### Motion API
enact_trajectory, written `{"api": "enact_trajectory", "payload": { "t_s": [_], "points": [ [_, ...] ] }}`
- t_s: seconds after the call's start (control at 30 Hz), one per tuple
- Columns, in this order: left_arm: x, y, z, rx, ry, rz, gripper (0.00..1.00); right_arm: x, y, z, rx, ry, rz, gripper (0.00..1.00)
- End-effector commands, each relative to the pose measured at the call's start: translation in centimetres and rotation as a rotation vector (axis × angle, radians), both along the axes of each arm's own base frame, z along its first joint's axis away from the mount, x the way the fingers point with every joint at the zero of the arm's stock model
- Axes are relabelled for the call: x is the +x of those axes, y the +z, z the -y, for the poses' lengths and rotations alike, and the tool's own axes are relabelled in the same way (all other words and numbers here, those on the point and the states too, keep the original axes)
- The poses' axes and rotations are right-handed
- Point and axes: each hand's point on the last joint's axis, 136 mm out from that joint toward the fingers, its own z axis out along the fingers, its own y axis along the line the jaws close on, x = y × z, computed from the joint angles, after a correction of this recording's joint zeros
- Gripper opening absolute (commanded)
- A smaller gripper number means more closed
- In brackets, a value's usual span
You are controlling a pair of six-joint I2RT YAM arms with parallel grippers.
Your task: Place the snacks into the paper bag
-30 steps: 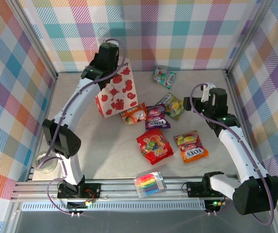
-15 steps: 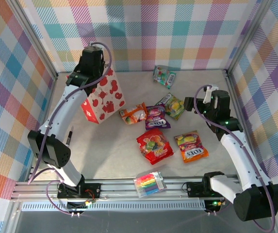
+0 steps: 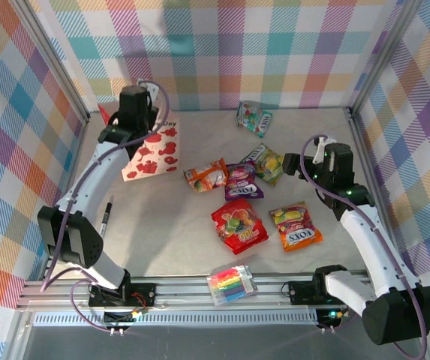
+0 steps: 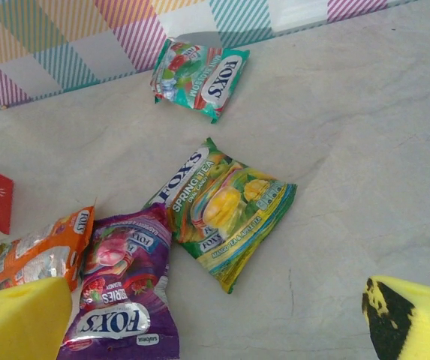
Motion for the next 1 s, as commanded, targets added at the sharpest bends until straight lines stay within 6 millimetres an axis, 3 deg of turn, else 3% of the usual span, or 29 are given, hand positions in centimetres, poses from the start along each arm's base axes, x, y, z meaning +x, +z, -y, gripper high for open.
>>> {"api": "enact_trajectory", "payload": {
  "t_s": [0.0,0.13,0.27,0.43,0.63,0.87,0.97],
  "points": [
    [-3.1,3.1,0.4,-0.062,-0.038,0.126,0.04,-0.7,-0.1,-0.8,0.036,0.020,-0.015,0.99],
    [-7.0,3.3,-0.5,-0.123,-0.023,0.143,0.11,-0.9,0.1,-1.2,0.048,0.020,-0.013,0.99],
    [-9.4,2.1,-1.4,-0.140,0.006,0.088,0.14,-0.9,0.3,-1.7,0.060,0.031,-0.011,0.99],
    [-10.8,1.4,-3.3,-0.112,0.094,0.062,0.14,-1.3,0.3,-2.4,0.065,0.046,-0.018,0.99],
    [-12.6,-0.4,-3.7,-0.155,0.124,-0.008,0.20,-1.7,-0.1,-2.8,0.056,0.060,-0.033,0.99],
    [-16.1,0.2,-4.6,-0.251,0.160,-0.014,0.56,-1.9,-0.2,-3.1,0.050,0.078,-0.037,0.99],
    [-17.5,0.5,-4.4,-0.321,0.169,-0.054,0.61,-1.8,-0.3,-3.4,0.051,0.089,-0.038,0.99]
  ]
}}
